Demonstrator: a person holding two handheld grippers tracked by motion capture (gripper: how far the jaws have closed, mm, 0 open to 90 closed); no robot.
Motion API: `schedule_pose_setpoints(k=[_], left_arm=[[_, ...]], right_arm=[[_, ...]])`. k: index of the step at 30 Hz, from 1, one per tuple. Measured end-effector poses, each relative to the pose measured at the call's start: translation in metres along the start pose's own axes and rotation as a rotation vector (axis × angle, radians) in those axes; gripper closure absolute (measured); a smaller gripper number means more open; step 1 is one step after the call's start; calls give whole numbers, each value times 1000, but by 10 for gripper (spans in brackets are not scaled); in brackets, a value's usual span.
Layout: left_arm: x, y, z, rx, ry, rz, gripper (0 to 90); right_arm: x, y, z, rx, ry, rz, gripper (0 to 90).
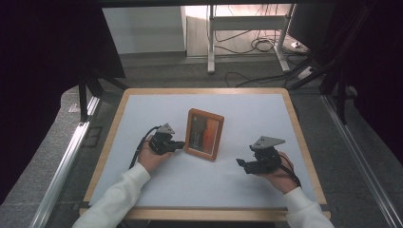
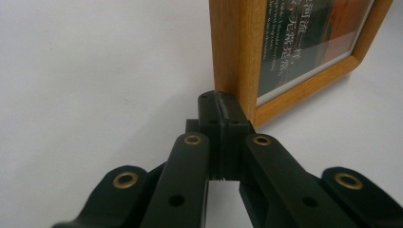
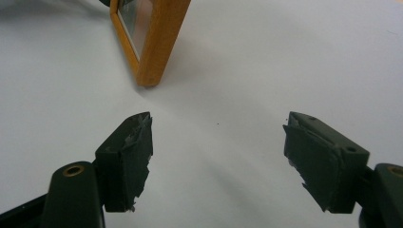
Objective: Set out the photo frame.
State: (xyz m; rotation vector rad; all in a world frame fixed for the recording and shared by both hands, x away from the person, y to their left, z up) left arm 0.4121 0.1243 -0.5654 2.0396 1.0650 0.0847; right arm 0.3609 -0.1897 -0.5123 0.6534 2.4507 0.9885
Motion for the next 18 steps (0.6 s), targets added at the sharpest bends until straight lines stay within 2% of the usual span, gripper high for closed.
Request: schedule_pose_setpoints(k=[13,18], left_arm=[[-14,-6,-2,19,-20,36,900],[-16,-7,-2,21,-27,34,900]], right_arm=[[-1,0,-1,-1,-3,-2,249],[-1,-1,-2,-1,-4,-1,248]])
Point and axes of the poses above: each handheld gripper's, and its own axes: z roughly forward along the jaws, y roughly out of its top, x roughly to its left, the point moved 5 cm from there along z, roughly forward along the jaws, and after that the axes turned 11 degrees about -z, right-handed, at the moved point
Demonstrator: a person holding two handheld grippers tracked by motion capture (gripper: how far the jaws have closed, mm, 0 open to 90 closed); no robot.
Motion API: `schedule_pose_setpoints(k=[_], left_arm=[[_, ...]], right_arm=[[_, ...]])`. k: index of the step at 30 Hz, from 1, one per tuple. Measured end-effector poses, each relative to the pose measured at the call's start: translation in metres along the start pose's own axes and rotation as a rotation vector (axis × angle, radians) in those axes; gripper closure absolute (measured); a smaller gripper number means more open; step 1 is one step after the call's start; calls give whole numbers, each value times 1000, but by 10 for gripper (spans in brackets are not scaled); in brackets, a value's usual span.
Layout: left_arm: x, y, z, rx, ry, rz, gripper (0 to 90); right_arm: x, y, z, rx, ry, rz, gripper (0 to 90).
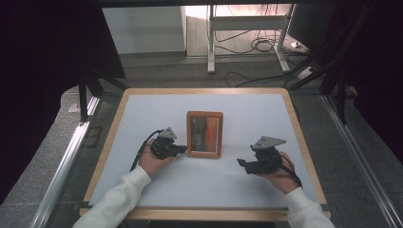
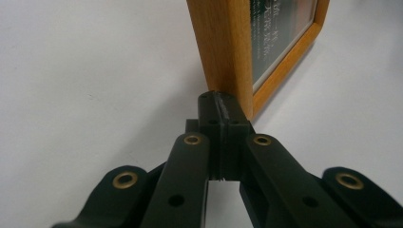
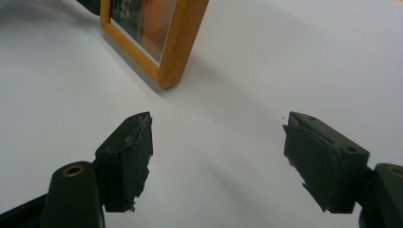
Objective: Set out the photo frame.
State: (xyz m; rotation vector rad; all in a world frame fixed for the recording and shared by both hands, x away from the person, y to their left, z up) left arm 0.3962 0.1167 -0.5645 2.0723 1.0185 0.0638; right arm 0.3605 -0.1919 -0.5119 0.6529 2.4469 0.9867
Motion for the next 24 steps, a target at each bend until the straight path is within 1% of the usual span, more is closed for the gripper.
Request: schedule_pose_setpoints(k=[2,11,14,19,23,24], left_arm=[[0,0,0,2,2,4,900],[-2,-1,1,2,-8,-2,900],[-2,-2,1,11,-10,4,900],[-1,-3,-2,-3,1,0,900],[3,-4,-11,-24,8,-15,900],[4,-4,-13,-30,13,-15,900]], right_arm=[[0,0,0,2,-1,-3,249],[1,-2,2,9,4,-2,249],[1,-2,2,12,6,-1,249],[1,-2,5,9,10,-1,249],[0,-1,6,-5,12,4,248],[0,-1,6,-11,13,12,248]])
Point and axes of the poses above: each handheld gripper's, and its own axes: z roughly forward along the jaws, y roughly out of its top, x roughly to its left, the point moved 5 cm from there along z, roughly forward along the jaws, and after that the axes turned 11 degrees about -z, right-handed, at the moved point
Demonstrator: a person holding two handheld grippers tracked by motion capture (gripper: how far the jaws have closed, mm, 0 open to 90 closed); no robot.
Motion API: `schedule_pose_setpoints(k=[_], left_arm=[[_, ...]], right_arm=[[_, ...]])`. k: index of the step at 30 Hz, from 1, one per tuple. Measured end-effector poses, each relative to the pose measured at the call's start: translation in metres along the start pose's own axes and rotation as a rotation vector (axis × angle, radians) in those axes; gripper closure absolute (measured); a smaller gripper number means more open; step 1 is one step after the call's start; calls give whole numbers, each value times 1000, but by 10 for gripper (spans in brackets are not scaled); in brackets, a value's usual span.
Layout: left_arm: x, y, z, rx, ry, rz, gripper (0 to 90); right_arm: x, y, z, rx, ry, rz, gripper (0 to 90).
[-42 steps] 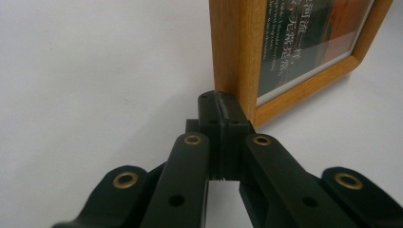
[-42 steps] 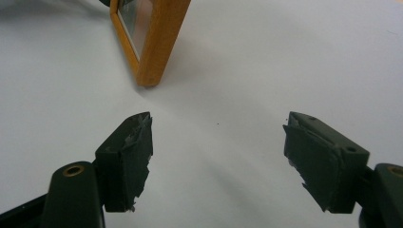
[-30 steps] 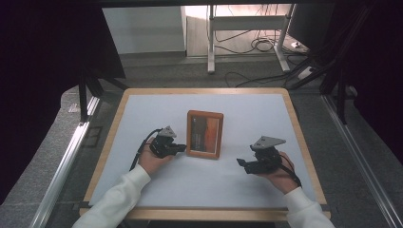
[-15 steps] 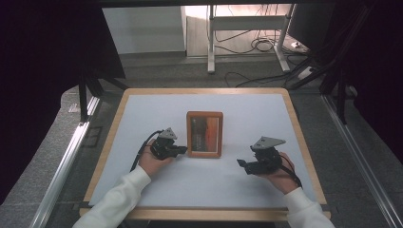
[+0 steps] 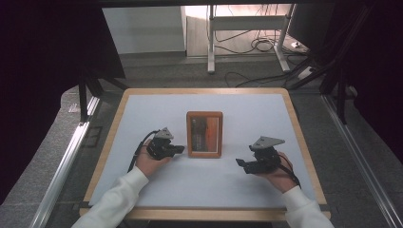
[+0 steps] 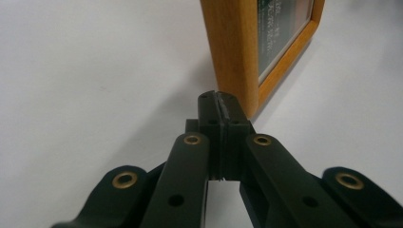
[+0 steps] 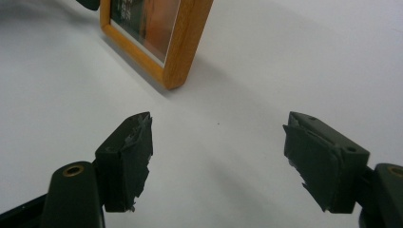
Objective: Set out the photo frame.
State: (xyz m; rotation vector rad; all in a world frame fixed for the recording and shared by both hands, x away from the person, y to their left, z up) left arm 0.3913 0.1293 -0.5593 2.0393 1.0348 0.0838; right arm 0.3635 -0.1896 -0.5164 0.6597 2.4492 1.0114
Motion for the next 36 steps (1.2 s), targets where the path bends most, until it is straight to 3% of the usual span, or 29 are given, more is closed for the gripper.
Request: schedule_pose_setpoints(k=[5,14,19,24,30,36], left_arm=[[2,0,-7,-19,14,9,900],[2,-6,-16,-29,14,-13,884],[1,-13,-28,-65,69,-11,626],[3,-23,-42,-94,84,-67,437],[5,-29,-51,-115,101,-92,347],[4,-28,-49,-114,100,-87,322]], right_arm=[[-5,-2,1,-23,-9,14,248],[-1,-6,5,-22,-8,9,249],[-2,-5,2,-36,-17,8,245],[-4,-16,-8,-63,-52,34,242],[-10,-39,-17,-79,-80,98,242],[-13,-38,-18,-111,-98,110,242]])
Point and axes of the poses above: each handheld gripper's, and its own axes: z roughly forward along the jaws, y roughly out of its top, x roughly to its left, the point moved 5 cm from there along z, roughly forward along the jaws, and after that the axes turned 11 degrees about -z, right-handed, at the moved point
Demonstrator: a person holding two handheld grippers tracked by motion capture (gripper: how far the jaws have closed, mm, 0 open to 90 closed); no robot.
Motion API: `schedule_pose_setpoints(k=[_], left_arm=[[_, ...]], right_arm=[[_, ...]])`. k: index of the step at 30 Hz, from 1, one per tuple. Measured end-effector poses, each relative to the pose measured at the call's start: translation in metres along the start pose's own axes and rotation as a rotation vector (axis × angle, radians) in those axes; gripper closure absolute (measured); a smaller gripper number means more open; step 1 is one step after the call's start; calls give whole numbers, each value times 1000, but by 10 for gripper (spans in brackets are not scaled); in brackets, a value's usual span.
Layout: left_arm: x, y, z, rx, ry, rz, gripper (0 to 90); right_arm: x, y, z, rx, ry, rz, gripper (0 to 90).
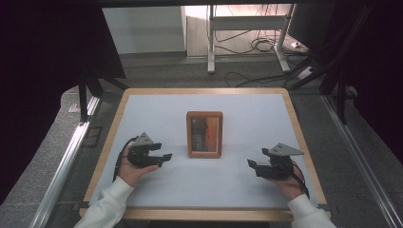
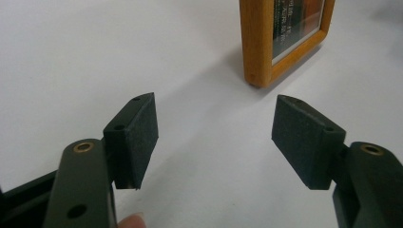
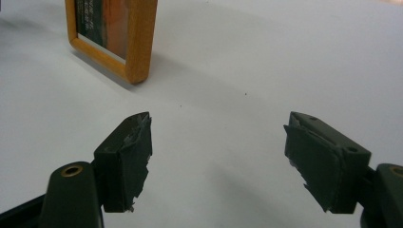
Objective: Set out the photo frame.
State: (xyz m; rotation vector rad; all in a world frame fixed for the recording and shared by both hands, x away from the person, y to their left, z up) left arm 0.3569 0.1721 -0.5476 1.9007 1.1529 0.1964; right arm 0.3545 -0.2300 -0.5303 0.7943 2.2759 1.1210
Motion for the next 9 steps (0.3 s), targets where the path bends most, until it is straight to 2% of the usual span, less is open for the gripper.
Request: schedule_pose_setpoints(k=[5,9], left_arm=[[1,1,4,6,-5,1,309],[0,2,5,3,-5,-6,301]], right_arm=[[0,0,1,-11,-1,-11,242],[-3,1,1,-25,-6,-3,239]])
Point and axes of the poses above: each handheld gripper's, and its own axes: z roughly forward along the jaws, y roughly out of its top, x roughly to its left, the point moved 5 cm from there along z, roughly forward along the jaws, and after that the axes turned 11 degrees about -z, right-handed, at the moved point
